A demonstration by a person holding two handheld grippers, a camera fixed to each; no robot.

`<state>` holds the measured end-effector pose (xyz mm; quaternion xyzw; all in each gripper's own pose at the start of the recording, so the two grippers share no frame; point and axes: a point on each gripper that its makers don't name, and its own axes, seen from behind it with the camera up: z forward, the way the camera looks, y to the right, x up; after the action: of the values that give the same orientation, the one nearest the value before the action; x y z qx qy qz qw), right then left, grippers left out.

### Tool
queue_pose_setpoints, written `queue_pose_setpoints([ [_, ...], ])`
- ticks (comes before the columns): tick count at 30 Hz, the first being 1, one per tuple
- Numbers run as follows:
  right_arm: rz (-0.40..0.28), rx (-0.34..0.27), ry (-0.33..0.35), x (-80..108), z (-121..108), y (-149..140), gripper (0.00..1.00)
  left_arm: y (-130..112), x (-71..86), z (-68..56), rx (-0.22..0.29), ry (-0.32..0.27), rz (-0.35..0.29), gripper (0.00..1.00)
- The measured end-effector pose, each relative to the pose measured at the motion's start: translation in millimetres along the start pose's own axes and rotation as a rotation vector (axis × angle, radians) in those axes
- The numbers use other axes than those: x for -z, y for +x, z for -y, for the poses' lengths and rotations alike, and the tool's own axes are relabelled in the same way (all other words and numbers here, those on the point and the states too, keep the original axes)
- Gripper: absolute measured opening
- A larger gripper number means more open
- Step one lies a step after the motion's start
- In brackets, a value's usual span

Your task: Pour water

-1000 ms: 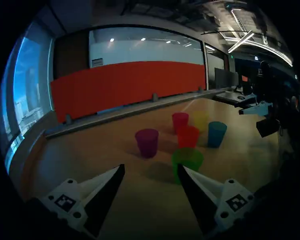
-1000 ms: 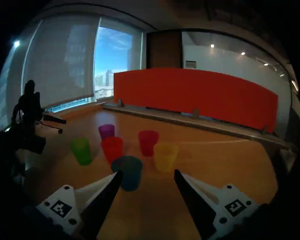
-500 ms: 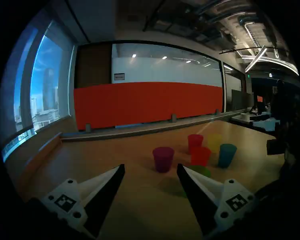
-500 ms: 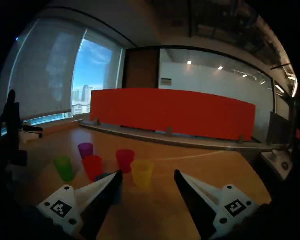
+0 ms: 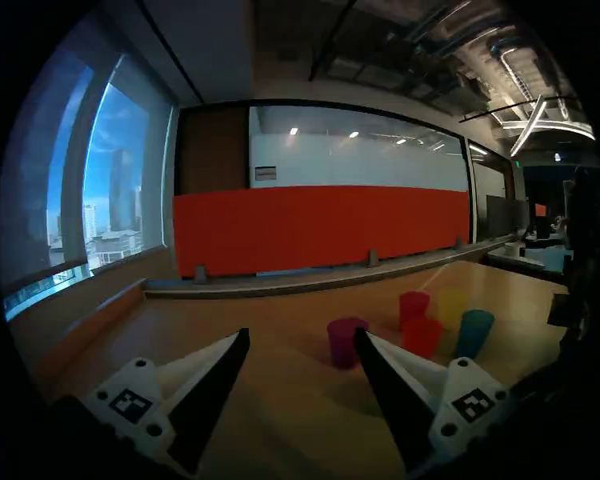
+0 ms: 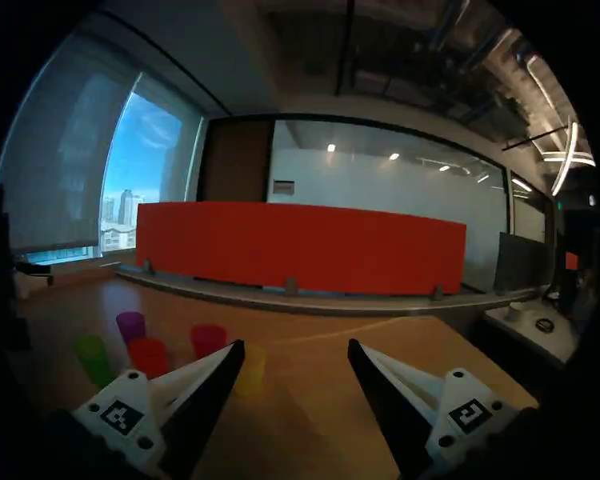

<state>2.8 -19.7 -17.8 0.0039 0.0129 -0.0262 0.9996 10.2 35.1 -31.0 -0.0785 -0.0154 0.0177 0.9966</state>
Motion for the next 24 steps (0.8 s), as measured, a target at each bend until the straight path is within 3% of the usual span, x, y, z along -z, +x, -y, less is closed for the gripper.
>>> queue_pose_setpoints([
  [9, -0.046, -0.037, -0.064, -1.2, -10, 13, 1.00, 13, 0.3, 3.3, 0.022, 0.053, -0.046, 0.97],
  [18, -0.039, -0.105, -0.048, -4.5, -10, 9, 0.99, 15, -0.7, 15.1, 0.037, 0.122, -0.085, 0.97],
  [24, -0.047, -0.121, -0.043, -3.3, -10, 19, 0.99, 16, 2.6, 14.5, 0.053, 0.143, -0.115, 0.97],
])
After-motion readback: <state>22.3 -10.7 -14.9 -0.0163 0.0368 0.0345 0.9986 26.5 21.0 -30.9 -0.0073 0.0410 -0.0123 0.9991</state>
